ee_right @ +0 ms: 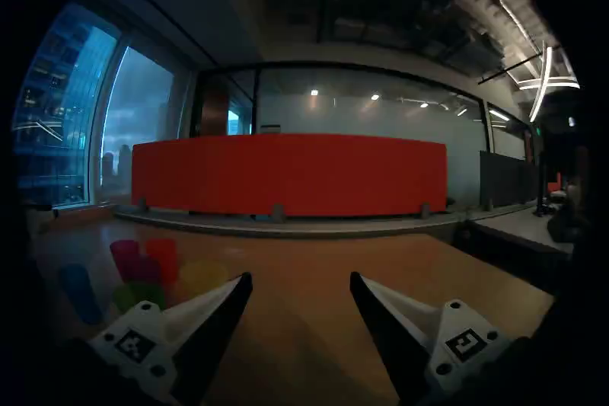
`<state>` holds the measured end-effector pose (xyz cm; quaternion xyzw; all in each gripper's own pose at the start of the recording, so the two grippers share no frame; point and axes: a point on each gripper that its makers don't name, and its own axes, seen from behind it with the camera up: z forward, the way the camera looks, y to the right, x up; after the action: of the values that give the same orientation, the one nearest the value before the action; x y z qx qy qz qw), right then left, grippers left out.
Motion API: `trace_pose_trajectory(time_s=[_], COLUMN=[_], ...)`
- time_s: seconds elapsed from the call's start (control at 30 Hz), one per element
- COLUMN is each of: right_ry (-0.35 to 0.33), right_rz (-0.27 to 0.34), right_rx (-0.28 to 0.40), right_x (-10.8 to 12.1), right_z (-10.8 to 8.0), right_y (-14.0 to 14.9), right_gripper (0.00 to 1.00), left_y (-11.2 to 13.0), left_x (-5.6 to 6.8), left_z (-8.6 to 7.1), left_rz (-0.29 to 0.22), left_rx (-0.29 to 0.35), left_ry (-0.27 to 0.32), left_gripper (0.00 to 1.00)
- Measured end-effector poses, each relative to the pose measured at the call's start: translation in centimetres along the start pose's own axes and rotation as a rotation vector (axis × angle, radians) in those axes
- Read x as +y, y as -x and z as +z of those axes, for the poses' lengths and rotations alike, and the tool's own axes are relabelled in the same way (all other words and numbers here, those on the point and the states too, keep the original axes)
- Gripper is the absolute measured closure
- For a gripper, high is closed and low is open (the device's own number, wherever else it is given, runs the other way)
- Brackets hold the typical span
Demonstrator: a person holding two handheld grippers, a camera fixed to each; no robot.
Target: Pour water
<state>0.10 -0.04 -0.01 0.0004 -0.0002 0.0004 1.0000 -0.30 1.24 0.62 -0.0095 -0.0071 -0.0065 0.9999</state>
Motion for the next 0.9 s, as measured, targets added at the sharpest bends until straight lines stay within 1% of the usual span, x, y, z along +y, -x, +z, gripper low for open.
trace_pose_trajectory(time_s=[0.07,0.17,0.3,0.37,0.6,0.77,0.9], right_ry=[-0.003,-0.013,-0.042,-0.056,-0.080,-0.092,-0.114], right_rz=[0.003,0.012,0.022,0.024,0.023,0.010,0.012], right_rx=[-0.002,-0.006,-0.011,-0.014,-0.020,-0.018,-0.024], right_x=[-0.1,-0.3,-0.7,-0.9,-0.9,-1.0,-1.4], right_z=[-0.1,0.0,0.2,0.3,1.1,1.6,1.9], right_y=[-0.4,-1.6,-3.9,-5.1,-9.4,-12.3,-14.3], right_gripper=[0.01,0.01,0.00,0.00,0.00,0.00,0.00], left_y=[-0.2,-0.9,-2.7,-3.7,-7.8,-10.6,-12.8], left_x=[0.3,0.7,1.3,1.4,0.9,0.7,0.9], left_z=[0.1,0.3,0.8,1.1,2.1,2.8,3.3], left_rz=[-0.008,-0.018,-0.036,-0.046,-0.079,-0.081,-0.084], left_rx=[-0.011,-0.022,-0.027,-0.021,-0.023,-0.032,-0.044], left_ry=[0.009,0.015,0.031,0.037,0.040,0.050,0.065], left_gripper=[0.00,0.00,0.00,0.00,0.00,0.00,0.00])
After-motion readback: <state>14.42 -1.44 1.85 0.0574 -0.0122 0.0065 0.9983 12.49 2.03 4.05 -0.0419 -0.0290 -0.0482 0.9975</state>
